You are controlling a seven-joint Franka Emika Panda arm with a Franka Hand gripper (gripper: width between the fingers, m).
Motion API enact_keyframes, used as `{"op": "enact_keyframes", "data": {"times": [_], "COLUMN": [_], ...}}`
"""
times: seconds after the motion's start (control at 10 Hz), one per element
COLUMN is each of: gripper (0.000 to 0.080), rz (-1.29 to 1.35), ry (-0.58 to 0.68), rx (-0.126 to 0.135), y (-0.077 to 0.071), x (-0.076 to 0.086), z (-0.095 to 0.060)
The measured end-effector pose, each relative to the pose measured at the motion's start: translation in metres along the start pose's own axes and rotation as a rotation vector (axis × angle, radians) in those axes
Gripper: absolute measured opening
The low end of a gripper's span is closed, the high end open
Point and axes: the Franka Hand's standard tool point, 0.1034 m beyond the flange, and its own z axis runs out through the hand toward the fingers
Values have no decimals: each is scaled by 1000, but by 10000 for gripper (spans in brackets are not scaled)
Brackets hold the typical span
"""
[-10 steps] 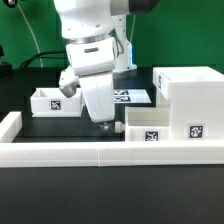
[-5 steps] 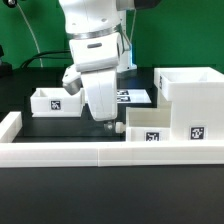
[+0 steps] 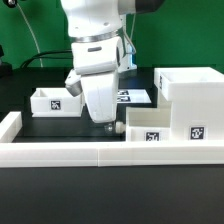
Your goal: Assemble drawer
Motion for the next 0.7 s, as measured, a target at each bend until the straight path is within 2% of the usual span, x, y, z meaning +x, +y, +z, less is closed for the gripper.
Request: {"op": "enact_keyframes", "data": {"times": [0.4,0.7], "gripper": [649,649], "rz": [142,165], "ry": [-19,-18], "rx": [2,-4], "y": [0,-2], "x": [7,6], "z": [2,5]}}
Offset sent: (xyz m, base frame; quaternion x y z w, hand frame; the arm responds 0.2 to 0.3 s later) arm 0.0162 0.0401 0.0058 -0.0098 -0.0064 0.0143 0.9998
